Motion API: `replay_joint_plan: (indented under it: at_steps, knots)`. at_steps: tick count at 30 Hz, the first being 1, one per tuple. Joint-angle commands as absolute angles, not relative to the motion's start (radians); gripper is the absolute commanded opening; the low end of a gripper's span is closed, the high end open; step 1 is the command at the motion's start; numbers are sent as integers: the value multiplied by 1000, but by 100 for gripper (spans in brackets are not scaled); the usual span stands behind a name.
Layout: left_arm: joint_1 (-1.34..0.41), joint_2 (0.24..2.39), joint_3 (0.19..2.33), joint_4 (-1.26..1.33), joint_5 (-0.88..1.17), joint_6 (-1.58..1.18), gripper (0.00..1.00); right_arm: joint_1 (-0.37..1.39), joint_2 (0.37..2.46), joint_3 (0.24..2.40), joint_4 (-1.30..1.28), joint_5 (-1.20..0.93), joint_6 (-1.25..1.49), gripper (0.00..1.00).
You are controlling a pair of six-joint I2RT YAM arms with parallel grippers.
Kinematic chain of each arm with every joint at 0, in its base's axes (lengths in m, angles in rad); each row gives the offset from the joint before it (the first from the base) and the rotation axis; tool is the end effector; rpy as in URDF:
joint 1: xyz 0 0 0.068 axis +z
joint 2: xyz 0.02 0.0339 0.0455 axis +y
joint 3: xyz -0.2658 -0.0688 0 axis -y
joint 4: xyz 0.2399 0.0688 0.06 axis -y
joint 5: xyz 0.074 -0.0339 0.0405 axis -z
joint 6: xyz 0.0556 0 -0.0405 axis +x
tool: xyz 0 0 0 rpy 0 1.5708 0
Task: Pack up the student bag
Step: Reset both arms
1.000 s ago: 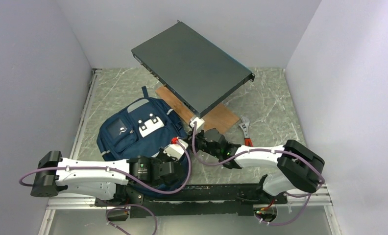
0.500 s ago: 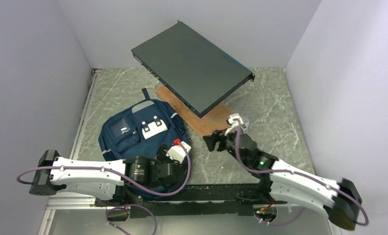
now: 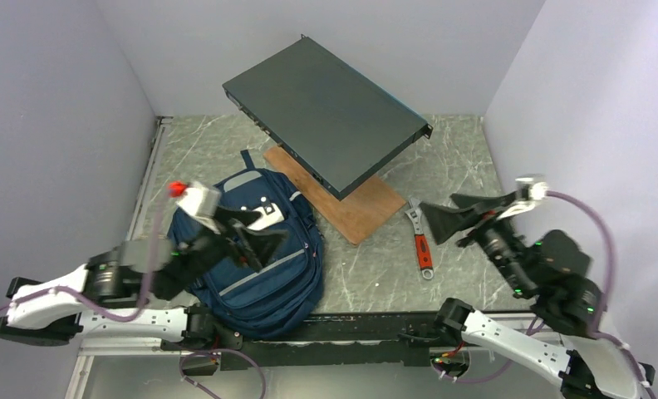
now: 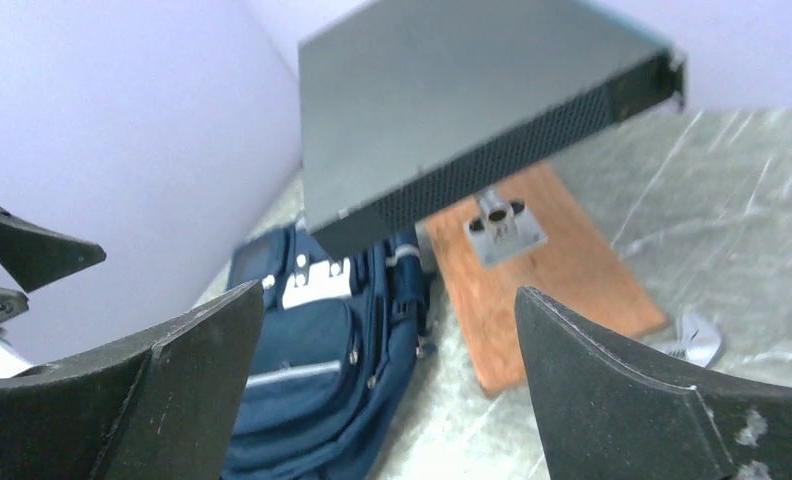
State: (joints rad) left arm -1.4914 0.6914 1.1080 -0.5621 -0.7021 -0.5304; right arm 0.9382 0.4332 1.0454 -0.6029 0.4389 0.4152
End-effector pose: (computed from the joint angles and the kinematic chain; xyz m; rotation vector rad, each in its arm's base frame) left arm 0.0458 -0.1223 0.4180 0.3058 1.7399 -0.9056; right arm 0.0574 0.0384 0.4132 -0.0644 1.6070 0.7189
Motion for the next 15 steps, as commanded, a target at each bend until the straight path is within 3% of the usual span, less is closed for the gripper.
replay_joint_plan:
  at_steps: [1, 9, 15]
  knots:
    - [-1488, 600, 1176, -437, -782, -334, 91, 940, 488, 1230, -734, 520, 335, 98]
    - [-1488, 556, 1354, -449, -855, -145, 92, 940, 481, 1383, -693, 563, 260, 100]
    - [-1487, 543, 1374, -384, -900, -43, 92, 940, 435, 1373, -697, 649, 264, 100]
